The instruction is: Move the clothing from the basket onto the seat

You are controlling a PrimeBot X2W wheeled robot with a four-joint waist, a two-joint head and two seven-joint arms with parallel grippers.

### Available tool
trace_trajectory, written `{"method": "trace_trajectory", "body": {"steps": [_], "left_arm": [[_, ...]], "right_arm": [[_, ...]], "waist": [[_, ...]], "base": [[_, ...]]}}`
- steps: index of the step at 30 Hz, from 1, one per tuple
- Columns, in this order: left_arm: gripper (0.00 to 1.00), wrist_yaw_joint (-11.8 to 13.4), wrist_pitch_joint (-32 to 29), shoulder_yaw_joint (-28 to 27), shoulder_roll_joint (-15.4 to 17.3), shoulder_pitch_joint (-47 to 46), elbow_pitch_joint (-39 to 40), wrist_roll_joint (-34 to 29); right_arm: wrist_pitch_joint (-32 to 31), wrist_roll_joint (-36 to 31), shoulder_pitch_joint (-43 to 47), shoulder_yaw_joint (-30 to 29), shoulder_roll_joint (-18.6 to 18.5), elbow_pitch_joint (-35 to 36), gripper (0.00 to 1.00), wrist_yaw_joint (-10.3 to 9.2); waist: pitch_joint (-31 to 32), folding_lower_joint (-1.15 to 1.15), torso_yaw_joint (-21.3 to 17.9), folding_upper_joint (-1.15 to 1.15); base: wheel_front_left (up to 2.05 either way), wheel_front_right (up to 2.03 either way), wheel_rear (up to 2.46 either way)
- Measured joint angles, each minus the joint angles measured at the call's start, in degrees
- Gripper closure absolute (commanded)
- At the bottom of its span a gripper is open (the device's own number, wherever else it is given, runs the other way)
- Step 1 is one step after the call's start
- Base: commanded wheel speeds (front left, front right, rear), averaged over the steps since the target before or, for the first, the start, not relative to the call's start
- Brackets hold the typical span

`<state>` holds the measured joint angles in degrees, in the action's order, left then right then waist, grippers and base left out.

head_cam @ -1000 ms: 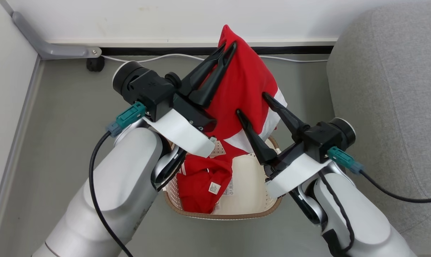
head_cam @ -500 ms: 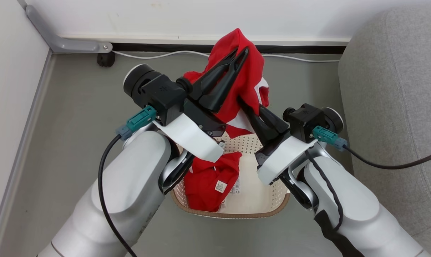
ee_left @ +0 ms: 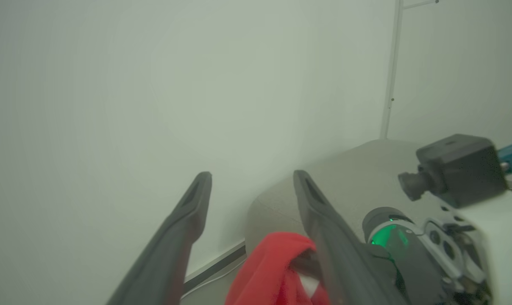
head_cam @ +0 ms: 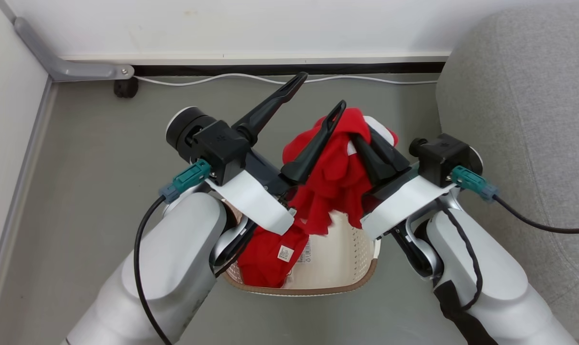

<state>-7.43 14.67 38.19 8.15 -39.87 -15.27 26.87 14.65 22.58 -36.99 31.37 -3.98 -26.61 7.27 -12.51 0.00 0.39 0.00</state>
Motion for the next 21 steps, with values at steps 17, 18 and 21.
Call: {"method": "trace_trajectory", "body": {"steps": [17,18,21], "left_arm": [[0.00,0.0,0.0,1.6,2.0,3.8,0.4,0.5],[0.00,0.0,0.0,1.6,2.0,4.0,0.5,0.5],[0.00,0.0,0.0,1.9,2.0,4.6,0.8,0.6]], "right_arm": [[0.0,-3.7,2.7,-12.9,0.3,8.6,1.00,0.00],[0.0,-3.7,3.1,-13.5,0.3,9.3,1.00,0.00],[0.0,-4.0,4.2,-14.7,0.4,10.7,1.00,0.00]], "waist": [[-0.1,0.00,-10.9,0.00],[-0.1,0.00,-11.9,0.00],[0.2,0.00,-14.9,0.00]], "base": [[0.00,0.00,0.00],[0.00,0.00,0.00],[0.00,0.00,0.00]]}}
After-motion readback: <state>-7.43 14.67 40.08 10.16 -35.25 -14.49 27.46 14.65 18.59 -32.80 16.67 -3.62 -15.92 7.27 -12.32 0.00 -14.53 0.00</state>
